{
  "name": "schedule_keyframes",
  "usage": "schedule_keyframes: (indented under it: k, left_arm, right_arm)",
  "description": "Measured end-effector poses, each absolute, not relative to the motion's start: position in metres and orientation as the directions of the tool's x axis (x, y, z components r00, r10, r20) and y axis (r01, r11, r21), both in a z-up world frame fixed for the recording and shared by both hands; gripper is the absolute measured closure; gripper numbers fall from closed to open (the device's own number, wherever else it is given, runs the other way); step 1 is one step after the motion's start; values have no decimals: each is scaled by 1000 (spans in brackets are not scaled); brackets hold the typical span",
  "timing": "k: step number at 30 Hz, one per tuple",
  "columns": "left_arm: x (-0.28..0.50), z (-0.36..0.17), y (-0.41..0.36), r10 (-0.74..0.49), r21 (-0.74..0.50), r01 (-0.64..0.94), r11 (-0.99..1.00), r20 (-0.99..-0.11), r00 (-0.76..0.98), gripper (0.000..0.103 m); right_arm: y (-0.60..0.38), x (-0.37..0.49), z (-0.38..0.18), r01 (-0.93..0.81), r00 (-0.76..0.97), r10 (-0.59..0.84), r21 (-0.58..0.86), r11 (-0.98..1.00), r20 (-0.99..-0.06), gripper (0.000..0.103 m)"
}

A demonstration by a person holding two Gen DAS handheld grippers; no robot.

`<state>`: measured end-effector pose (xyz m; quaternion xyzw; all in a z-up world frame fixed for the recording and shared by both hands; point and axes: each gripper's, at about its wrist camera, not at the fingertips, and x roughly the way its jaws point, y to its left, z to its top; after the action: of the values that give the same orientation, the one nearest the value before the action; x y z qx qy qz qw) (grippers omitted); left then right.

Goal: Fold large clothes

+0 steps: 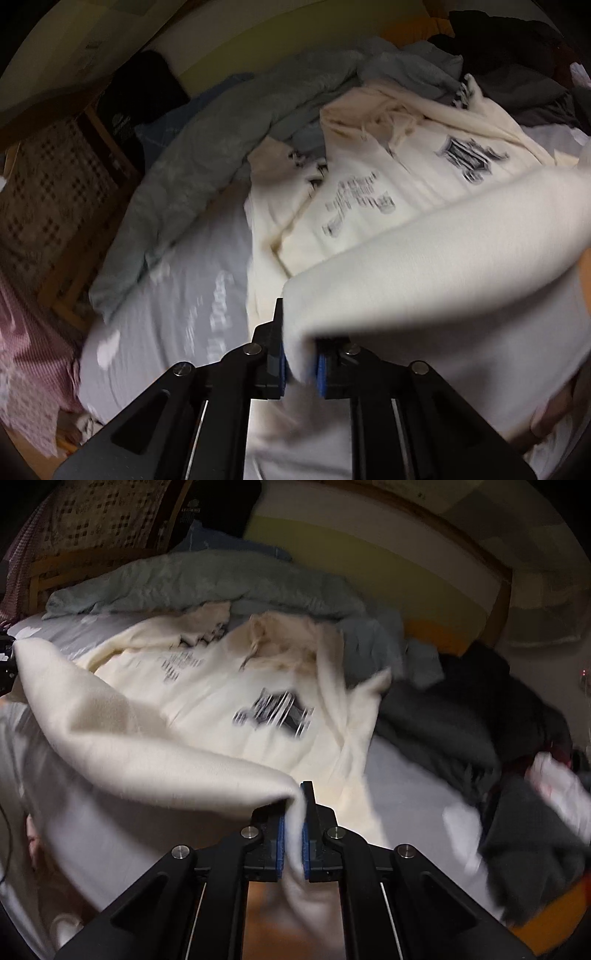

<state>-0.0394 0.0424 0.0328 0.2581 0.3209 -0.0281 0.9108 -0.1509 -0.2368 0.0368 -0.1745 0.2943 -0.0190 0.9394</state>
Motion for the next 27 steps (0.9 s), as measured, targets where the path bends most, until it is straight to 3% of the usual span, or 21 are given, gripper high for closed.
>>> schedule_keyframes:
  k: [6,13,15,16,17,19,20,21,23,25,27]
  left_arm:
    - [55,37,26,147,493,227,840,-609,780,83]
    - [127,-7,21,163,449,232,863,-681,714,79]
    - [132,-22,23,168,449,218,867,-673,720,68]
    - [132,-24,23,188,472,195,860,-647,739,50]
    - [127,-26,25,222,513,154,845,-597,771,38]
    - [112,-19,33,233,542,102,834,-513,826,33]
    - [105,-13,38,213,525,94,846,-496,842,28]
    - [97,-4,46,197,495,78,865,-478,856,25]
    - [83,12,66,183,412,28,911,-462,868,16]
    - [68,24,87,155,309,-3,951,-468,870,15]
    - [58,29,109,112,221,-2,975,-485,867,13]
  right_arm:
    - [-253,-54,53,-48,820,-162,-347,937,-549,97]
    - [-260,28,20,-58,785,-167,-339,939,-596,94]
    - [-264,32,10,-70,797,-140,-321,945,-588,90]
    - [-268,31,7,-78,798,-127,-310,948,-589,88]
    - [-272,30,5,-86,796,-115,-299,950,-594,82]
    - [-282,21,6,-79,804,-103,-277,957,-585,61]
    - [-287,13,10,-66,816,-98,-261,963,-569,42]
    - [-291,9,13,-54,826,-95,-246,968,-556,32]
    - [-306,-8,25,-11,850,-86,-181,983,-520,31]
    - [-318,-21,33,17,860,-63,-96,995,-507,30]
    - [-334,-32,33,56,858,-39,17,998,-513,20]
